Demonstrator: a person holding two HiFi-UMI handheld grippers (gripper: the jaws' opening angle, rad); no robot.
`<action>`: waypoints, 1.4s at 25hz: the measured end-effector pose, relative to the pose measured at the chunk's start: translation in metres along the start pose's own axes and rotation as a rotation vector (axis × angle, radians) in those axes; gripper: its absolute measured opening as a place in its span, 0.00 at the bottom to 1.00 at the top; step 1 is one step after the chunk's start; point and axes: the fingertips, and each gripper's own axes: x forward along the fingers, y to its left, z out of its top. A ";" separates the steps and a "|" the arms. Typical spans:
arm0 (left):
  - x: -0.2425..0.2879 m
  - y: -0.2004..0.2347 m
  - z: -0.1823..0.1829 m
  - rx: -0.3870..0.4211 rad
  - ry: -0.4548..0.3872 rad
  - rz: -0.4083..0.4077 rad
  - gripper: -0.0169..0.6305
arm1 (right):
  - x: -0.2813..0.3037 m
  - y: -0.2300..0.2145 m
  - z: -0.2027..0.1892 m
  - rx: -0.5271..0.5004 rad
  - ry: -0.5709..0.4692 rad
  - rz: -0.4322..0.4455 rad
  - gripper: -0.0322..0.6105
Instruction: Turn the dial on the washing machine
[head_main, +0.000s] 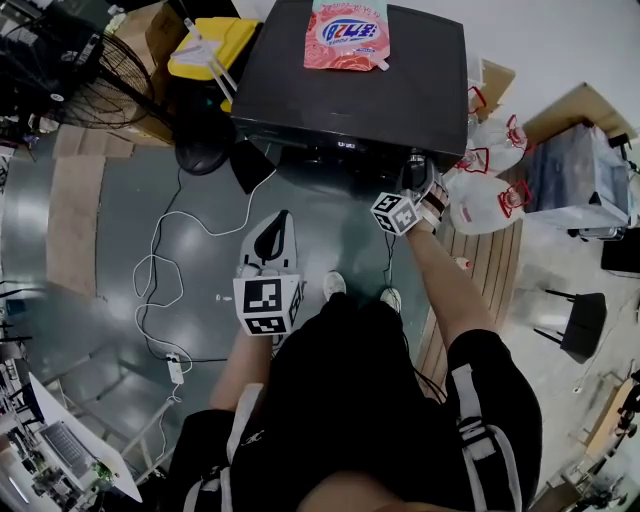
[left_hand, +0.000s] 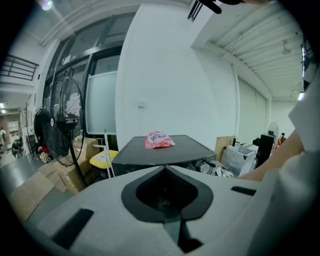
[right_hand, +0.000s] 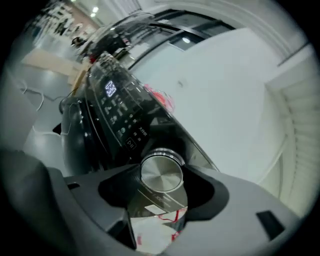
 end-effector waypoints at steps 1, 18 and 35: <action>0.000 0.001 0.000 0.000 0.000 0.001 0.02 | 0.000 -0.001 0.000 0.062 0.025 0.005 0.45; -0.006 0.006 -0.001 0.008 -0.008 -0.009 0.02 | 0.000 -0.005 -0.003 0.526 0.110 0.188 0.45; -0.006 0.000 0.004 0.021 -0.011 -0.010 0.02 | 0.003 -0.007 -0.006 0.749 0.113 0.278 0.45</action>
